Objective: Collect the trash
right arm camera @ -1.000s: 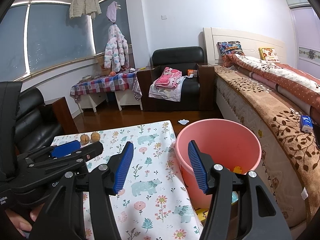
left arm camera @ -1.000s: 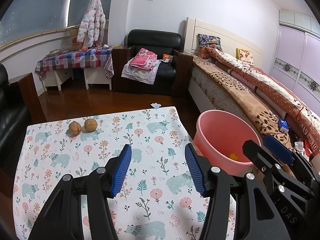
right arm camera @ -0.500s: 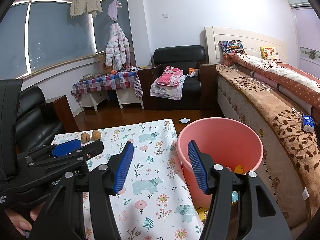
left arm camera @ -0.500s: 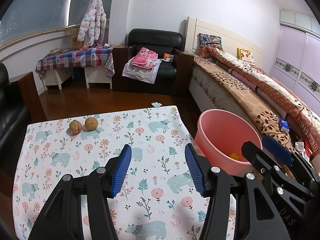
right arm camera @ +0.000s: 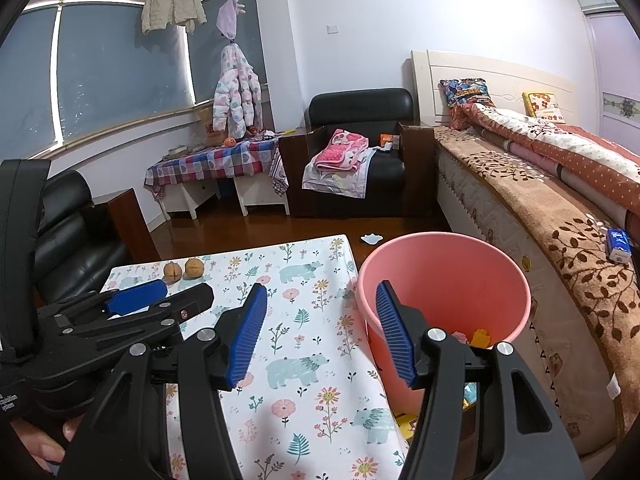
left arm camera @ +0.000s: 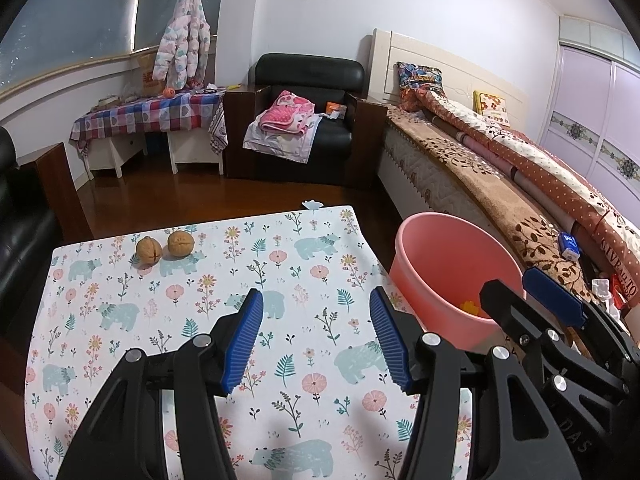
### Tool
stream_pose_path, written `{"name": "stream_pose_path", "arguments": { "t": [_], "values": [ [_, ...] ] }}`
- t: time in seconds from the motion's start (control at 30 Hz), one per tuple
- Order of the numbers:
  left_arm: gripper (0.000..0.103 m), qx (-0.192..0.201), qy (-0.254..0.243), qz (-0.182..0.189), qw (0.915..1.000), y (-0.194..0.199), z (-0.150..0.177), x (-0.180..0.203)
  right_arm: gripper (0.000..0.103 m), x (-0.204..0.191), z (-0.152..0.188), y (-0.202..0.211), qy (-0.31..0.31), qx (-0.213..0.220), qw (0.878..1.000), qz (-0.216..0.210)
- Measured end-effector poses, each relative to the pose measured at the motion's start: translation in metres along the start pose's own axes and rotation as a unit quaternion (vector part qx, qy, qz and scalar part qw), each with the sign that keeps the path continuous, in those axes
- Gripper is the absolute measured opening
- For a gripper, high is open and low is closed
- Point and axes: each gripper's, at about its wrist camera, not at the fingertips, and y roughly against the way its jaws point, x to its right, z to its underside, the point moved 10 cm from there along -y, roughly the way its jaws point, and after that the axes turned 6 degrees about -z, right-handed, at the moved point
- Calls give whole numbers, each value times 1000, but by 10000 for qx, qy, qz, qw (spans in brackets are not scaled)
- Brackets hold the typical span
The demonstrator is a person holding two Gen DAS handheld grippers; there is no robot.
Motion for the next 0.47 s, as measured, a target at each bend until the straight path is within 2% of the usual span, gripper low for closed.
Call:
{"name": "stream_pose_path", "arguments": {
  "t": [0.2,0.47],
  "values": [
    [55,67,-44,-57,10000,-1,2,-3,57,-1,0,-3,41,-50,10000,-12],
    [55,-36,9,-60,10000,-9,0,-6,57,2,2,-9,77,-139,9999,-14]
  ]
}}
